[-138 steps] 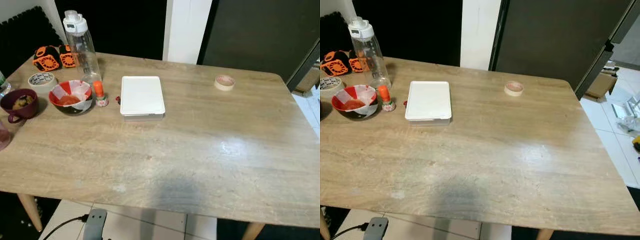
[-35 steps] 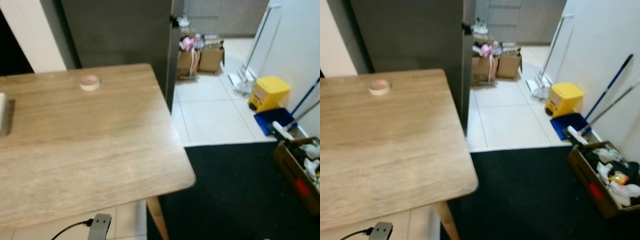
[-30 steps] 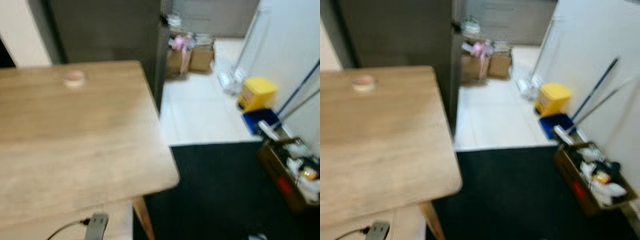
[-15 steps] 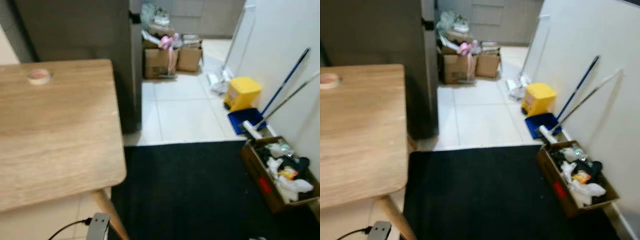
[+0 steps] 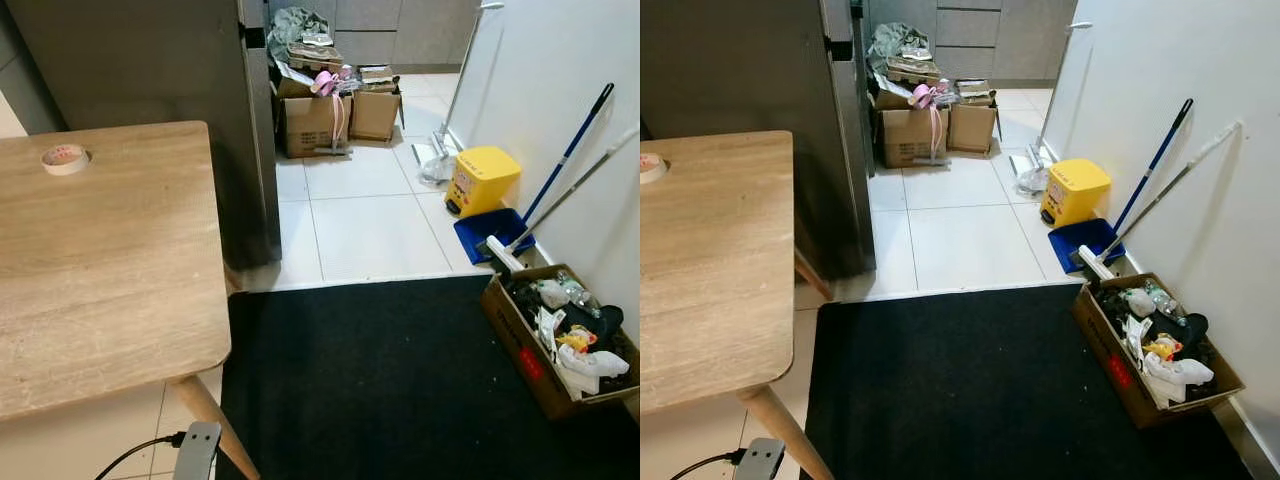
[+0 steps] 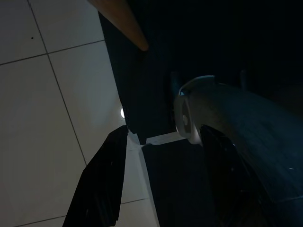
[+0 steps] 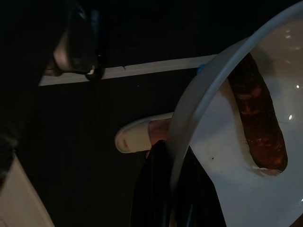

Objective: Restocking fridge

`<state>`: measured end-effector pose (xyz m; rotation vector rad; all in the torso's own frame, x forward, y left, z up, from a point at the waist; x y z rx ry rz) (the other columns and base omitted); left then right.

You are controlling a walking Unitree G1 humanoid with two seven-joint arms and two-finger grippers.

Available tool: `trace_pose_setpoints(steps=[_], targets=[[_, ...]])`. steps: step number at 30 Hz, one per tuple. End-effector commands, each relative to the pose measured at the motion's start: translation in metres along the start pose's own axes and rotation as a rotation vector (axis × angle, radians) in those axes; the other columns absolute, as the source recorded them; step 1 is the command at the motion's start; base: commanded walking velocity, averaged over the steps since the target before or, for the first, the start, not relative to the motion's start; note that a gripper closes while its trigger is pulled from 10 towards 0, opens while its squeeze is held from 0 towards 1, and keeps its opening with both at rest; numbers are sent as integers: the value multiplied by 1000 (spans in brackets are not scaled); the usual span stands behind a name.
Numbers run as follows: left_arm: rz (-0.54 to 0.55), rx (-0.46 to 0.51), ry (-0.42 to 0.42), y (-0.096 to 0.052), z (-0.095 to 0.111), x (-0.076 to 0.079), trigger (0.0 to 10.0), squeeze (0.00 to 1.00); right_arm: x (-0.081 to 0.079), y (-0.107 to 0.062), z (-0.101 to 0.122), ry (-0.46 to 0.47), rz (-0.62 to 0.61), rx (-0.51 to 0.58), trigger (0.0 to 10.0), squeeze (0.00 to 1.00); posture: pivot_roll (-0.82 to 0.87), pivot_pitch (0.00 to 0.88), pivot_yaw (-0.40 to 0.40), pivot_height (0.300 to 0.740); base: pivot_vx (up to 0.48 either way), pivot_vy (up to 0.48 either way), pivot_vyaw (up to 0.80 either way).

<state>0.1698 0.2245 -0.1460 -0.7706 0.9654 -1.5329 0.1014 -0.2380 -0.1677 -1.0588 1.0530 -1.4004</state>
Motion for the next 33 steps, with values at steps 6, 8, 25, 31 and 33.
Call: trace_pose_setpoints(steps=[6, 8, 25, 31, 33], targets=[[-15, -8, 1, 1, -2, 4, 10000, 0, -10, 1, 11, -1, 4, 12, 10000, 0, -3, 27, -66, 740, 0, -476, 0], [-15, -9, -1, 0, -3, 4, 10000, 0, -12, 2, 11, -11, 9, 11, 10000, 0, -2, 29, -67, 740, 0, -480, 0], [13, 8, -41, 0, -1, 0, 10000, 0, -9, 0, -1, -48, 54, -32, 10000, 0, 7, 28, -60, 740, 0, -151, 0], [6, 9, -28, 0, 1, 1, 10000, 0, -10, 1, 3, -65, 43, -20, 10000, 0, 3, 22, -63, 740, 0, 0, 0], [6, 10, -29, 0, 1, 1, 10000, 0, -10, 1, 4, -66, 43, -19, 10000, 0, 3, 22, -63, 740, 0, 0, 0]])
Point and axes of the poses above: a point about 5 cm out from each wrist's last joint towards the gripper, its own y axis pointing out of the wrist towards the gripper, its own z axis along the axis of the wrist's last joint, x = y × z, the point moved 6 cm from there along y, pointing out of the wrist towards the gripper, and after that the axes turned 7 degrees about y, right-handed, at the moved point
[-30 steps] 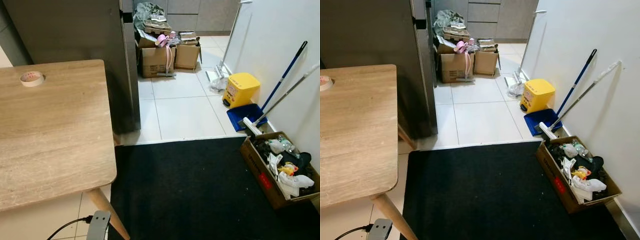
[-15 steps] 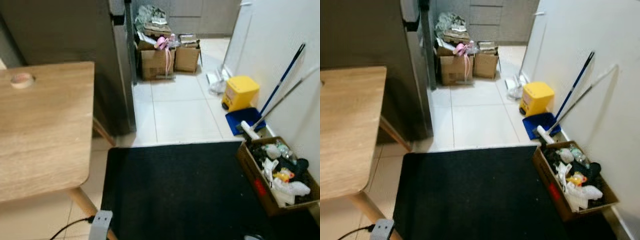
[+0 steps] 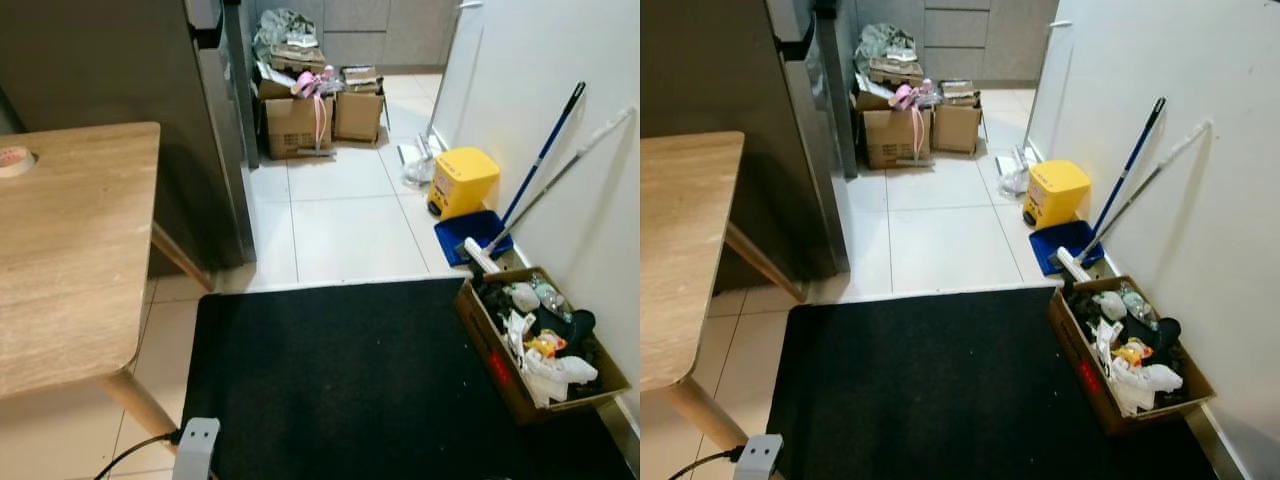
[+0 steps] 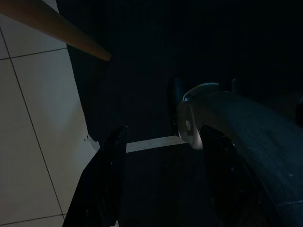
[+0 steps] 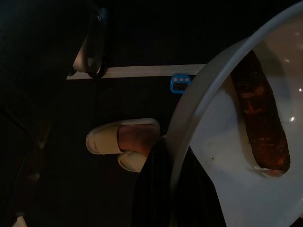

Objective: Restocking fridge

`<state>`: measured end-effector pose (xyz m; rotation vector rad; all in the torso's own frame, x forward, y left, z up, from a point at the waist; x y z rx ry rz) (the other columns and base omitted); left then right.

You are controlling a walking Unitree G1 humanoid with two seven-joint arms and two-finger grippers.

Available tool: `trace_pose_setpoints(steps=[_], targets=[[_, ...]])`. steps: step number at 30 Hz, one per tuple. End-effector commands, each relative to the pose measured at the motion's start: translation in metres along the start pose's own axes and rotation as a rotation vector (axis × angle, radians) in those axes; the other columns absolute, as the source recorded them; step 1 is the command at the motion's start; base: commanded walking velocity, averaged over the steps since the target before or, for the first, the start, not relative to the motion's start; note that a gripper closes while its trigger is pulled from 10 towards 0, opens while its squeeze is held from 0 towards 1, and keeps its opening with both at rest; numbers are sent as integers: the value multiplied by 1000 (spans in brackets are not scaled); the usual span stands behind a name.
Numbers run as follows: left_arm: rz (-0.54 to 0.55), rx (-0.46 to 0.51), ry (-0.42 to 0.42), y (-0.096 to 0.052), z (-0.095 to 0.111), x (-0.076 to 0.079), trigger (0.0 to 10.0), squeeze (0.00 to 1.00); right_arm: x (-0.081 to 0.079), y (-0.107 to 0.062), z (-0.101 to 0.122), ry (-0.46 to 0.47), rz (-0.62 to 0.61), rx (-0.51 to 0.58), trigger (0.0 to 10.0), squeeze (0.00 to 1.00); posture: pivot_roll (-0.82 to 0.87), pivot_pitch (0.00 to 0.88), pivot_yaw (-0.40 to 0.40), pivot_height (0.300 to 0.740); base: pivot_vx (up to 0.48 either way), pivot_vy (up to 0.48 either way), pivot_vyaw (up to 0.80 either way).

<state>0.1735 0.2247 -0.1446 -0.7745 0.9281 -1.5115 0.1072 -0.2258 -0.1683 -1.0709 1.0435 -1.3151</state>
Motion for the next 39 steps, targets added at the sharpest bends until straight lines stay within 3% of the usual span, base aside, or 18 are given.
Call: trace_pose_setpoints(steps=[1, 8, 14, 31, 39], targets=[[-6, -8, 6, 0, -3, 2, 10000, 0, 3, 0, -1, -7, -8, -3, 10000, 0, 3, 22, -63, 740, 0, 0, 0], [-13, -8, 20, 0, -2, 3, 10000, 0, 2, 0, 1, -15, -6, 0, 10000, 0, 3, 10, -65, 740, 0, 0, 0], [-7, -12, 20, 0, -3, 2, 10000, 0, 1, 0, 0, -24, -1, 1, 10000, 0, 6, 5, -66, 740, 0, -480, 0], [1, -16, 21, 0, -4, 0, 10000, 0, -3, 0, -4, -31, 23, -9, 10000, 0, 3, 17, -58, 740, 0, 0, 0], [-7, -14, 25, 0, -4, 1, 10000, 0, -2, 0, -3, -27, 22, -5, 10000, 0, 3, 27, -60, 740, 263, 0, 0]])
Point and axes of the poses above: a point about 5 cm out from each wrist's last joint towards the gripper, its own y axis pointing out of the wrist towards the gripper, its own z axis along the axis of the wrist's last joint, x = y × z, the point moved 6 cm from there along y, pointing out of the wrist towards the gripper, and after that the axes turned 7 degrees about y, right-handed, at the moved point
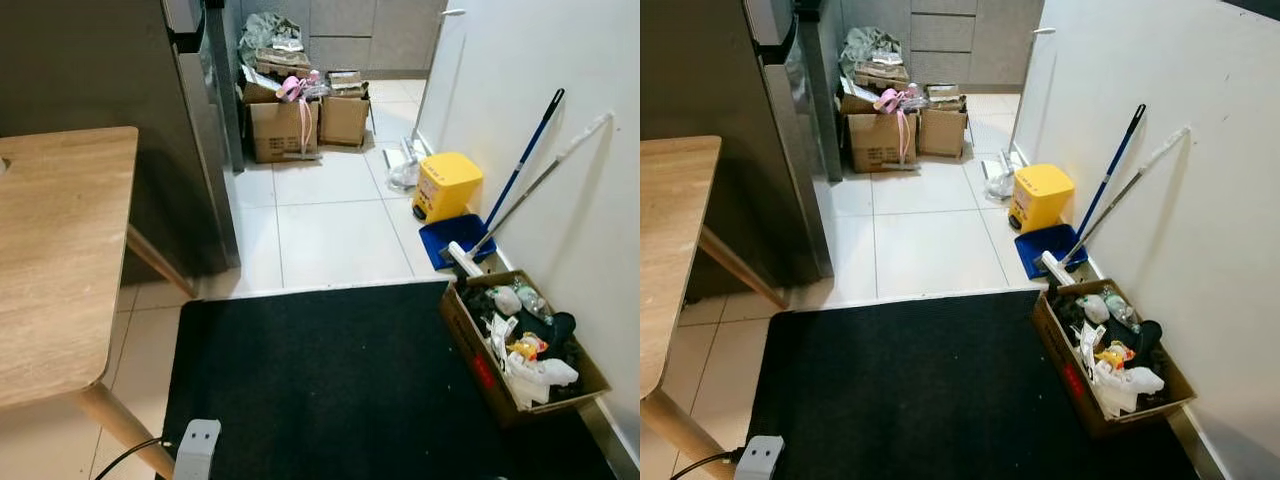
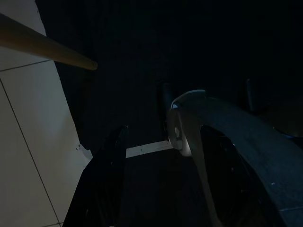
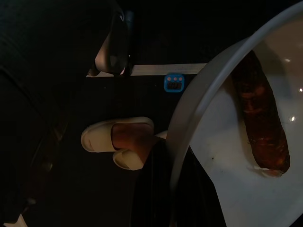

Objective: Restocking fridge

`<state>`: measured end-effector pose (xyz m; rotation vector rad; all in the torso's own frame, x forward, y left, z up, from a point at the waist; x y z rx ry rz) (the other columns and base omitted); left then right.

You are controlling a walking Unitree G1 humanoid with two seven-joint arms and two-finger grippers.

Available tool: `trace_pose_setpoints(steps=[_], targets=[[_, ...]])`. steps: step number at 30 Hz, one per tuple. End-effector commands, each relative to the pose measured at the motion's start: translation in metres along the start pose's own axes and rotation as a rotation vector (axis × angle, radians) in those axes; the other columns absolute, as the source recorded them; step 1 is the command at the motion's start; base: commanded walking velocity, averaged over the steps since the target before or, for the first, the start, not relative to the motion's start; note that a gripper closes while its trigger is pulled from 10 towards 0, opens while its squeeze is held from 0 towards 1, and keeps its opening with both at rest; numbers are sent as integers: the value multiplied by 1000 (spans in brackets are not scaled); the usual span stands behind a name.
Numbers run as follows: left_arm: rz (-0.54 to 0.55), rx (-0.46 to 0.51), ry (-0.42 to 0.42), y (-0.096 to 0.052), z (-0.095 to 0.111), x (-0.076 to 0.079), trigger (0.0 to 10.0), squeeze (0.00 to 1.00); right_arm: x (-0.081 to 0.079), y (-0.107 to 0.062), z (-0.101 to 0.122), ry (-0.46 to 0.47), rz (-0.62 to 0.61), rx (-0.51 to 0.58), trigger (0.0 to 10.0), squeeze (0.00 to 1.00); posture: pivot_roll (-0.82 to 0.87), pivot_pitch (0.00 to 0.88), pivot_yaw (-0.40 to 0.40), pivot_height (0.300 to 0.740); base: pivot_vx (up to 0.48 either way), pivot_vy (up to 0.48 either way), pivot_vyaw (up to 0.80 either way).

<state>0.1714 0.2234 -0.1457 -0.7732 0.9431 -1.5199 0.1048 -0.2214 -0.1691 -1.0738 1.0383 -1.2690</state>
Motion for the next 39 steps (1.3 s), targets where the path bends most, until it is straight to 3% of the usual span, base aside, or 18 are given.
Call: trace_pose_setpoints(steps=[1, 39], targets=[[-3, -5, 10, 0, -2, -1, 10000, 0, 2, 0, 0, 3, -7, 2, 10000, 0, 3, 27, -60, 740, 274, 0, 0], [-14, -5, 13, 0, -1, 2, 10000, 0, 3, -1, 1, 12, -3, 6, 10000, 0, 5, 23, -62, 740, 270, 0, 0]])
Point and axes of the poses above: a point about 5 cm out from each wrist's last joint towards the gripper, its own y axis pointing out of the wrist towards the gripper, its own z axis along the axis of the wrist's last joint, x = y × z, the point moved 6 cm from there along y, pointing out of the wrist towards the gripper, and after that the axes turned 7 degrees about y, right-handed, at the moved point
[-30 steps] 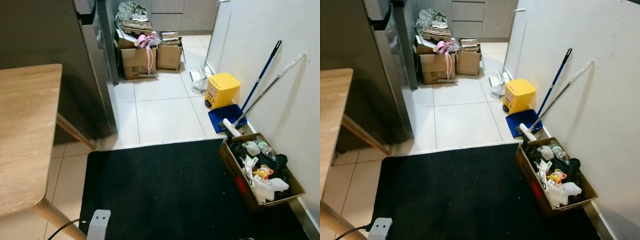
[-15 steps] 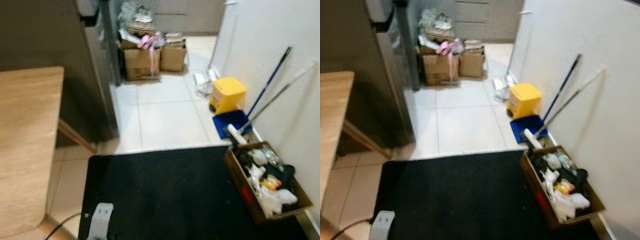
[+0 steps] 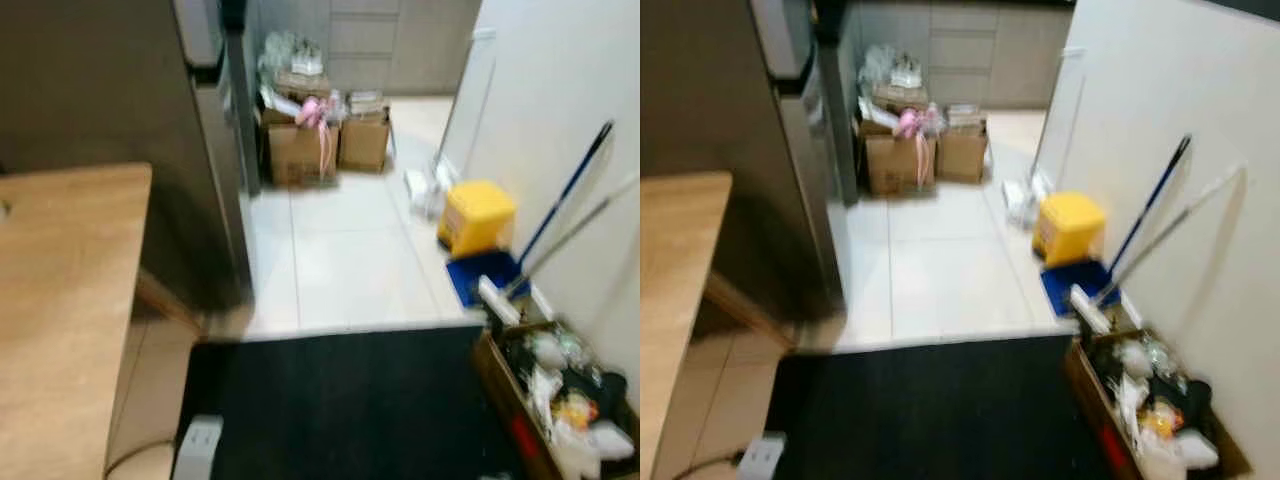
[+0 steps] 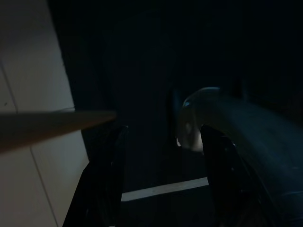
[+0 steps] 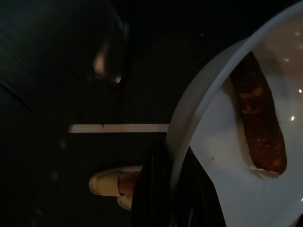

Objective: Restocking fridge

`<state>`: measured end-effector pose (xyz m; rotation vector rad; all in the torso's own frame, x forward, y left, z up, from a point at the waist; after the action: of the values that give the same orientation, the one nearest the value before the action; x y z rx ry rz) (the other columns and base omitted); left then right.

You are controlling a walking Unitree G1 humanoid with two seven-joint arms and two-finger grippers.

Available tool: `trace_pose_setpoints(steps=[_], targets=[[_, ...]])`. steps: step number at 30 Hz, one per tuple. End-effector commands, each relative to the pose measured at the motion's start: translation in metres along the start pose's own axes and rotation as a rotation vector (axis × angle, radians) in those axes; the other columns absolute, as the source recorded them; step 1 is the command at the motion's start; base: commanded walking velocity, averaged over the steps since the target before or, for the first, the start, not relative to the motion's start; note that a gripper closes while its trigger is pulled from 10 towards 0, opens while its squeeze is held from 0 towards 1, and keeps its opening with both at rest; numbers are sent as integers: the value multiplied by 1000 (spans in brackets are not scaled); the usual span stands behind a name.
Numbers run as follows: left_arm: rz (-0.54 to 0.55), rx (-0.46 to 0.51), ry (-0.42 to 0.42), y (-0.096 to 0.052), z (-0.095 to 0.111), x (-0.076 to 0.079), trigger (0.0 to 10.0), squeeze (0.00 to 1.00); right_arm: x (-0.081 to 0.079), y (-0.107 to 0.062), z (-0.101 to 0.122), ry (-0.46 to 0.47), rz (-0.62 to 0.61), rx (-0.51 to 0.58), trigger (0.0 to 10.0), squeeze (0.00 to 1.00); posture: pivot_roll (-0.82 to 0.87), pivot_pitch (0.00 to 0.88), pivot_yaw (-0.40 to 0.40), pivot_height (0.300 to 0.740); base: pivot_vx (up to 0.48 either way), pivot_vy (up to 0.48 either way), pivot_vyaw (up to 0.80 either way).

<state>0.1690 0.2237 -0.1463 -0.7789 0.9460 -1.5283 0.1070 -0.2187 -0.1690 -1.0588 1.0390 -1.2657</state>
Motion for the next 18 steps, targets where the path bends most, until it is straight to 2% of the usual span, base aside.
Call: trace_pose_setpoints(steps=[1, 18], targets=[[-5, -2, 9, 1, 1, 1, 10000, 0, 6, -1, -1, 8, -14, -2, 10000, 0, 5, 23, -62, 740, 270, 0, 0], [-12, -4, 25, 0, -1, 2, 10000, 0, 9, -1, -6, -26, -39, -30, 10000, 0, 2, 14, -60, 740, 269, 0, 0]])
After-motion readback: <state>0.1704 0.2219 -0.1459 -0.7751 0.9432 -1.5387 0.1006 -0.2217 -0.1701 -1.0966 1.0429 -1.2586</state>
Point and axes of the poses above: a point about 5 cm out from each wrist's last joint towards the gripper, its own y axis pointing out of the wrist towards the gripper, its own z axis along the axis of the wrist's last joint, x = y × z, the point moved 6 cm from there along y, pointing out of the wrist towards the gripper, and after that the axes turned 7 degrees about y, right-handed, at the moved point
